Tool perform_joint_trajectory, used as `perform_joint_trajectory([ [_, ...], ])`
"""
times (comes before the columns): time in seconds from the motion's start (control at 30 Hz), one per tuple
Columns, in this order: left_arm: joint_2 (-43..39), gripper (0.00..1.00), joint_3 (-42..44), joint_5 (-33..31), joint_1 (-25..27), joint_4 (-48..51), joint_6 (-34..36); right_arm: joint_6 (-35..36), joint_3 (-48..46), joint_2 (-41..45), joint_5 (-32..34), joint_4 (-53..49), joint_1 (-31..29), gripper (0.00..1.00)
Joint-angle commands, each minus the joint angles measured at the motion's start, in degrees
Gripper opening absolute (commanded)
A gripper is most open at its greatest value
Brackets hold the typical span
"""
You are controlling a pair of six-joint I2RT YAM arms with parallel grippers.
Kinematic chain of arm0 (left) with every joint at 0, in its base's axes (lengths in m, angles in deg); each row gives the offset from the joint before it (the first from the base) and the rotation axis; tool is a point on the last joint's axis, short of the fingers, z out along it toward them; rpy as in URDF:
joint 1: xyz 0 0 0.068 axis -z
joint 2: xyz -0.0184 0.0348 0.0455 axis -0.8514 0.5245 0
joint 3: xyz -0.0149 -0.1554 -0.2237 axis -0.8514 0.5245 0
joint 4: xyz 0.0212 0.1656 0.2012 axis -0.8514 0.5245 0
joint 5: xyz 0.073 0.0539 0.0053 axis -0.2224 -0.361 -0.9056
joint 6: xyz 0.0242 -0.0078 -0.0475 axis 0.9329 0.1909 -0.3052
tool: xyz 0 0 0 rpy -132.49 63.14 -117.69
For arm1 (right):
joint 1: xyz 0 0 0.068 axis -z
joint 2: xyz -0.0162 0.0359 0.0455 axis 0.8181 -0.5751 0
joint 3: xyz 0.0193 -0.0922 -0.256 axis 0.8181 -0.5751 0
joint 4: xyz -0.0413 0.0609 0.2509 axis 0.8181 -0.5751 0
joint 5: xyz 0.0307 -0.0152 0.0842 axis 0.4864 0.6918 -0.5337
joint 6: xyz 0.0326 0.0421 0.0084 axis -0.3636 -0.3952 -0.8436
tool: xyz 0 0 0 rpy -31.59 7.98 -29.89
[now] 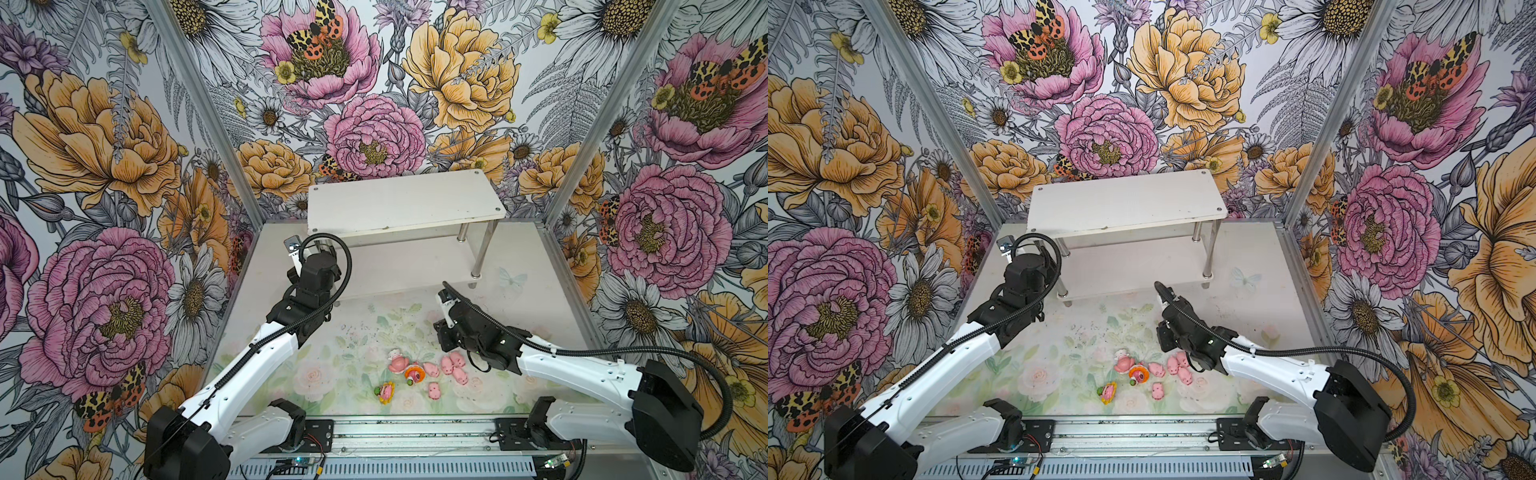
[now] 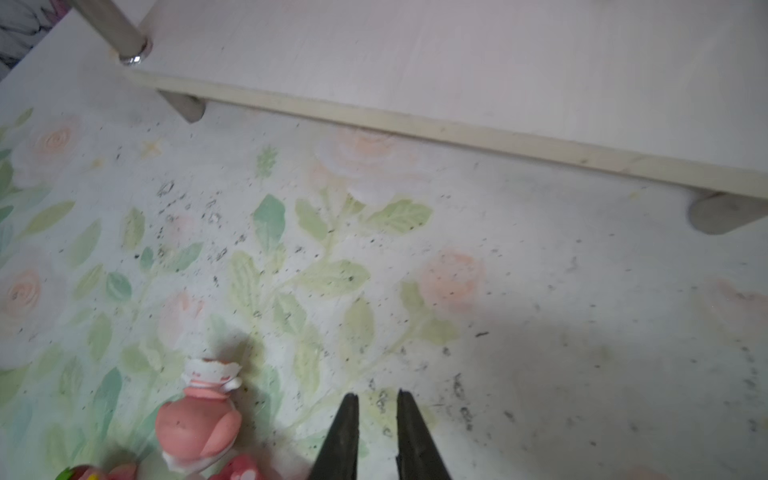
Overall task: Place and organize the plastic toys onto the shelf
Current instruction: 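Reach the right gripper over the pink toys while left gripper withdraws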
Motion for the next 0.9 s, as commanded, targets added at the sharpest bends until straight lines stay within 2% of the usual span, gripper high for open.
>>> perform_joint_trajectory([
  [0.0, -3.0, 0.7, 3.1, 2.9, -0.6, 0.9, -1.0, 0.1, 2.7, -4.2, -1.7, -1.1, -5.4, 0.25],
  [0.23, -11.4, 0.76, 11.3, 6.5, -0.1, 1.8, -4.0, -0.3, 6.2, -10.1, -0.7, -2.1, -12.9, 0.26],
  [0.37, -13.9, 0.81, 15.2, 7.6, 1.6, 2.0, -5.8, -4.3, 6.5, -8.7, 4.5, -6.7, -13.9, 0.27],
  [0.43, -13.9, 0.98, 16.4, 7.3, 3.3, 2.1, -6.4, -7.0, 5.9, -6.7, 7.6, -10.8, -13.8, 0.3],
  [0.6, -10.6, 0.97, 16.7, 7.2, 7.4, 0.6, -6.7, -11.5, 3.7, -1.7, 8.2, -18.5, -14.1, 0.31],
  [0.87, -3.1, 0.97, 16.1, 9.1, 10.2, -7.3, -8.0, -14.2, -0.7, 0.7, 5.1, -19.6, -17.5, 0.33],
])
